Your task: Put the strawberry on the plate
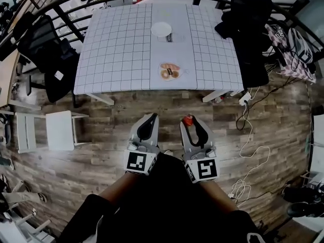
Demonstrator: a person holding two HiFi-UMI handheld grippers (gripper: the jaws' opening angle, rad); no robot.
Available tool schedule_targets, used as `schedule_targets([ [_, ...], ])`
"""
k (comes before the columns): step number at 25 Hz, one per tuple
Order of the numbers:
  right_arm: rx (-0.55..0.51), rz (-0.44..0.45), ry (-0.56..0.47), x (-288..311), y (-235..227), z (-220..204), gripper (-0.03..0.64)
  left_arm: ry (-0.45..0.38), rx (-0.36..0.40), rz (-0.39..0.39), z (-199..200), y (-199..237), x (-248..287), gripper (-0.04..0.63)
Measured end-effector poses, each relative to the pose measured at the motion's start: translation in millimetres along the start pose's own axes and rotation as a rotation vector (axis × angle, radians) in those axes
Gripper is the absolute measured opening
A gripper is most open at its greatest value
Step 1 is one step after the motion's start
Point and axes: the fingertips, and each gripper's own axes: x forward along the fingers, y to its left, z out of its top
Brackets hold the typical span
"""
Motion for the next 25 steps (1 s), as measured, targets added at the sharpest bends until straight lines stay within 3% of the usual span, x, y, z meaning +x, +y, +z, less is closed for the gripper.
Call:
schedule_targets([
  [4,-0.003,-0.001,0.045,49,-14,14,0.130,0.021,-0.057,0.000,3,32,41,0.008],
  [15,-0.027,-0.025,0.083,178,-7,39,0.130,0.025,-0.101,-0.014,17,141,106,0.008],
  [25,-0.076,-0.029,0.085,257,4,56,0.130,-0.003,-0.111,-0.062,23,196,149,0.008],
])
